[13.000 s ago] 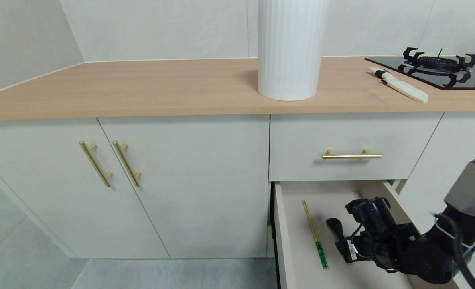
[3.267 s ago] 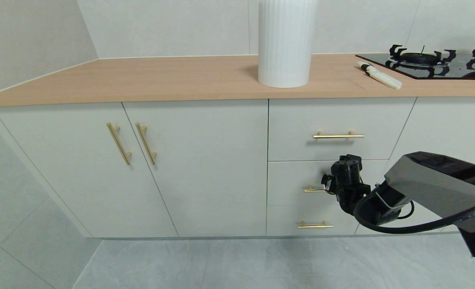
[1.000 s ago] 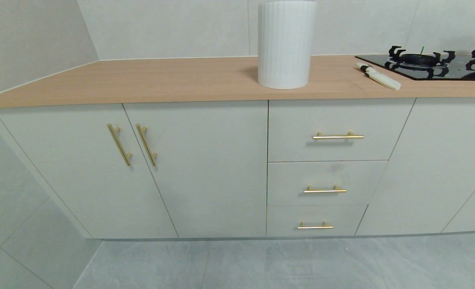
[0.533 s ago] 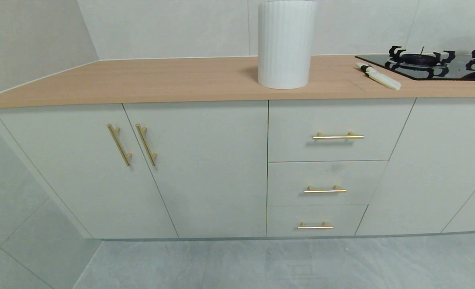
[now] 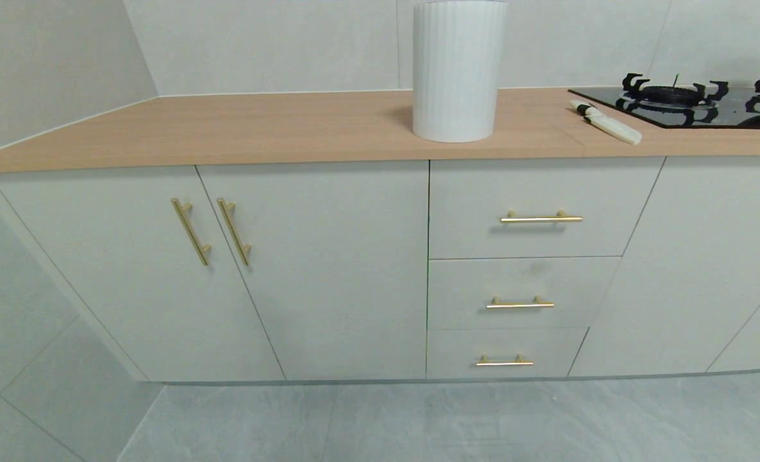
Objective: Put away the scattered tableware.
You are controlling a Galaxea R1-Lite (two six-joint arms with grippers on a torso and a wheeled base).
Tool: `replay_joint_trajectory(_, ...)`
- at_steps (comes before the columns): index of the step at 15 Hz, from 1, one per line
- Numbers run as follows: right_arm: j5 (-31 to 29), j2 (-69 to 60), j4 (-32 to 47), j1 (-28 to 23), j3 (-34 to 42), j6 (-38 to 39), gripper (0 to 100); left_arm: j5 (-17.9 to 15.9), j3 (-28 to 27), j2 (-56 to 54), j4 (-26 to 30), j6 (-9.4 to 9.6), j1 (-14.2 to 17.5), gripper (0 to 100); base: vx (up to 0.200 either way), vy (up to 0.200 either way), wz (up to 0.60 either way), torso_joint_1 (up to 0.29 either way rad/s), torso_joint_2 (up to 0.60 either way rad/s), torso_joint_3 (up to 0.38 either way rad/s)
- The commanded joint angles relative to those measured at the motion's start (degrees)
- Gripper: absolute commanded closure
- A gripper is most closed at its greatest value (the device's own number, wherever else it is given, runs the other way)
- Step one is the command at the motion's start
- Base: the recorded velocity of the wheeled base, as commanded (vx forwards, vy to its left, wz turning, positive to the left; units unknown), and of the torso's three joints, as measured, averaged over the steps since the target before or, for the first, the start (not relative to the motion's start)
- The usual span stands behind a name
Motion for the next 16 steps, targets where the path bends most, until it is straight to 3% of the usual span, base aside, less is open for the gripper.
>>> replay_joint_trajectory(1,-0.01,0.16,0.19,-0.01,0.02,0.02,0,0.02,0.02,0.02,0.0,0.05,0.02,0,0.0,0.0,0.0,0.0,0.0,0.0)
replay_joint_trajectory(5,0.16,0.25,0.19,-0.01,0.02,-0.06,0,0.02,0.02,0.02,0.0,-0.04,0.02,0,0.0,0.0,0.0,0.0,0.0,0.0)
replay_joint_trajectory(16,0.16,0.16,0.19,-0.01,0.02,0.2,0,0.02,0.02,0.02,0.0,-0.04,0.02,0,0.2,0.0,0.0,0.004,0.0,0.001)
